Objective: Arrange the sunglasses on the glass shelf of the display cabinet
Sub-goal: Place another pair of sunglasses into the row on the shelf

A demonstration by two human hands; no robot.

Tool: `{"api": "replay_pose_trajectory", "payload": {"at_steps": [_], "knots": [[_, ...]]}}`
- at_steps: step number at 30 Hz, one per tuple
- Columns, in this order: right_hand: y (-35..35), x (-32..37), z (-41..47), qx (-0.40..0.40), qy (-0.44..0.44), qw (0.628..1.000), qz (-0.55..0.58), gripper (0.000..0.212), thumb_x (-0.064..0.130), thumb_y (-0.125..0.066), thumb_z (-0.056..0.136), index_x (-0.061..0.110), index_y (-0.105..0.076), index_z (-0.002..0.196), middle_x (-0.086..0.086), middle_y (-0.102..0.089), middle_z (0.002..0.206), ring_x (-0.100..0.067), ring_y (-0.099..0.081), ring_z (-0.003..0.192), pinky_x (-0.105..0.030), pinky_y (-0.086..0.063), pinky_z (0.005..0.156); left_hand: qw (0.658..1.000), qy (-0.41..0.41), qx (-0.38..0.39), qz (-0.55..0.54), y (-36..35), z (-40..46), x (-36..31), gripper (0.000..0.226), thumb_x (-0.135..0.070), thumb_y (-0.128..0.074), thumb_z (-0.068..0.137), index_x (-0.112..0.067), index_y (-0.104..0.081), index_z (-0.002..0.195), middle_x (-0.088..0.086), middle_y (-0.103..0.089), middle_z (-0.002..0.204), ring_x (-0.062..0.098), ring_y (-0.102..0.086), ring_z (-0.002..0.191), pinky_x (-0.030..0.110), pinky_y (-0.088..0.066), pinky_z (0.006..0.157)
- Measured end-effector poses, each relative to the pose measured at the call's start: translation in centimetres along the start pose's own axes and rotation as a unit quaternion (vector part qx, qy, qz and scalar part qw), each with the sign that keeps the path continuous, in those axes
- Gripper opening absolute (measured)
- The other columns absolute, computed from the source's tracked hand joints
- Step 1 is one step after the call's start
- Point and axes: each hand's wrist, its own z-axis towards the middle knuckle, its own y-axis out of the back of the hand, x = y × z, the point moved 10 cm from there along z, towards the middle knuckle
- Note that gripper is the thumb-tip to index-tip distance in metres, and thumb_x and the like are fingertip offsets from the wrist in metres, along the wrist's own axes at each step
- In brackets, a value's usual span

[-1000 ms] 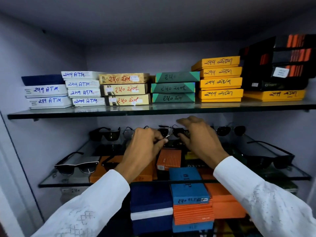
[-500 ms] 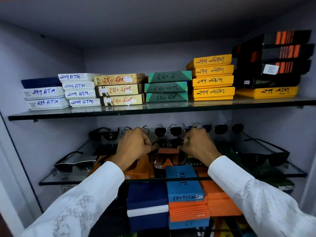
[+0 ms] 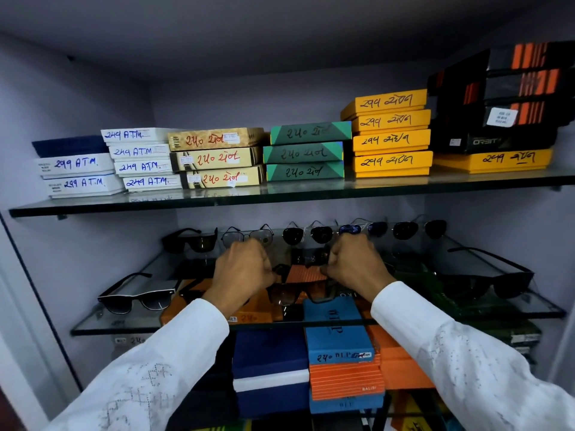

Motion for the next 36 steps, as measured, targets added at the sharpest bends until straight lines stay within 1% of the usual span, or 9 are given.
{"api": "replay_pose_trajectory", "payload": {"at_steps": [5, 10, 12, 17, 21, 25, 30, 33, 36], "knots": [[2.8, -2.3, -0.2, -0.054, -0.026, 0.998, -0.020, 0.042, 0.048, -0.072, 0.084, 0.009, -0.073, 0.068, -0.007, -0.069, 0.066, -0.022, -0.066, 0.062, -0.030, -0.052, 0.060, 0.999, -0.018, -0.020, -0.017, -0.2, 0.1, -1.2, 0.036, -0.053, -0.076, 0.077, -0.019, -0.076, 0.068, -0.005, -0.073, 0.069, 0.012, -0.069, 0.071, 0.030, -0.056, 0.067], [3.1, -5.6, 1.3, 0.009, -0.033, 0.986, -0.162, 0.032, 0.030, -0.070, 0.084, 0.009, -0.069, 0.108, -0.017, -0.071, 0.107, -0.036, -0.068, 0.100, -0.038, -0.054, 0.077, 0.994, -0.069, -0.083, -0.034, 1.6, 0.0, -3.8, 0.028, -0.052, -0.072, 0.078, -0.025, -0.076, 0.084, -0.002, -0.075, 0.083, 0.019, -0.064, 0.098, 0.039, -0.060, 0.075], [1.9, -5.9, 1.2, 0.028, -0.023, 0.982, -0.187, 0.028, 0.016, -0.067, 0.086, 0.008, -0.069, 0.112, -0.019, -0.070, 0.111, -0.038, -0.068, 0.103, -0.039, -0.056, 0.080, 0.992, -0.084, -0.081, -0.044, 1.4, -0.2, -4.9, 0.027, -0.051, -0.072, 0.078, -0.026, -0.076, 0.088, -0.002, -0.075, 0.085, 0.019, -0.062, 0.100, 0.039, -0.060, 0.075], [2.9, -5.7, 0.6, -0.003, 0.018, 0.994, -0.111, 0.022, 0.015, -0.067, 0.088, 0.012, -0.075, 0.109, -0.019, -0.072, 0.104, -0.038, -0.070, 0.097, -0.041, -0.059, 0.081, 0.988, -0.123, -0.060, -0.077, 0.0, 0.2, -7.8, 0.026, -0.037, -0.069, 0.086, -0.018, -0.076, 0.104, 0.005, -0.077, 0.096, 0.023, -0.071, 0.093, 0.040, -0.062, 0.080], [5.5, -5.3, -0.4, -0.026, 0.076, 0.996, -0.029, 0.027, 0.019, -0.070, 0.090, 0.021, -0.075, 0.116, -0.008, -0.077, 0.109, -0.024, -0.071, 0.098, -0.032, -0.056, 0.086, 0.981, -0.153, -0.069, -0.098, -0.5, 0.7, -10.3, 0.034, -0.033, -0.070, 0.089, -0.015, -0.072, 0.118, 0.010, -0.076, 0.109, 0.027, -0.073, 0.095, 0.037, -0.061, 0.085], [8.2, -5.1, -1.5, -0.031, 0.108, 0.993, 0.024, 0.025, 0.017, -0.074, 0.088, 0.017, -0.078, 0.113, -0.004, -0.078, 0.109, -0.015, -0.071, 0.099, -0.022, -0.050, 0.085, 0.973, -0.169, -0.076, -0.142, -0.7, 0.9, -12.2, 0.022, -0.029, -0.074, 0.087, -0.015, -0.078, 0.103, 0.006, -0.078, 0.099, 0.019, -0.072, 0.085, 0.031, -0.060, 0.081], [11.1, -8.6, -1.2, -0.081, 0.047, 0.993, 0.074, 0.029, 0.015, -0.082, 0.081, 0.012, -0.079, 0.109, -0.006, -0.079, 0.102, -0.008, -0.069, 0.090, -0.005, -0.046, 0.071, 0.967, -0.172, -0.053, -0.180, -0.9, 1.1, -14.0, 0.011, -0.024, -0.080, 0.082, -0.015, -0.079, 0.089, 0.001, -0.074, 0.072, 0.011, -0.067, 0.065, 0.017, -0.053, 0.064], [12.0, -11.5, -0.5, -0.109, -0.010, 0.991, 0.076, 0.028, 0.012, -0.086, 0.075, 0.007, -0.081, 0.102, -0.012, -0.079, 0.094, -0.019, -0.073, 0.086, -0.017, -0.050, 0.074, 0.970, -0.154, -0.064, -0.175, -0.9, 1.4, -14.3, 0.004, -0.012, -0.076, 0.080, -0.012, -0.079, 0.083, -0.003, -0.068, 0.064, 0.005, -0.059, 0.054, 0.004, -0.042, 0.057], [11.7, -13.3, 0.3, -0.105, -0.052, 0.991, 0.061, 0.023, 0.008, -0.086, 0.072, 0.004, -0.082, 0.094, -0.013, -0.079, 0.098, -0.024, -0.073, 0.094, -0.021, -0.049, 0.088, 0.978, -0.134, -0.043, -0.154, -2.2, 1.9, -14.2, 0.005, -0.007, -0.076, 0.078, -0.007, -0.081, 0.080, 0.001, -0.074, 0.075, 0.012, -0.067, 0.067, 0.019, -0.057, 0.071]]}}
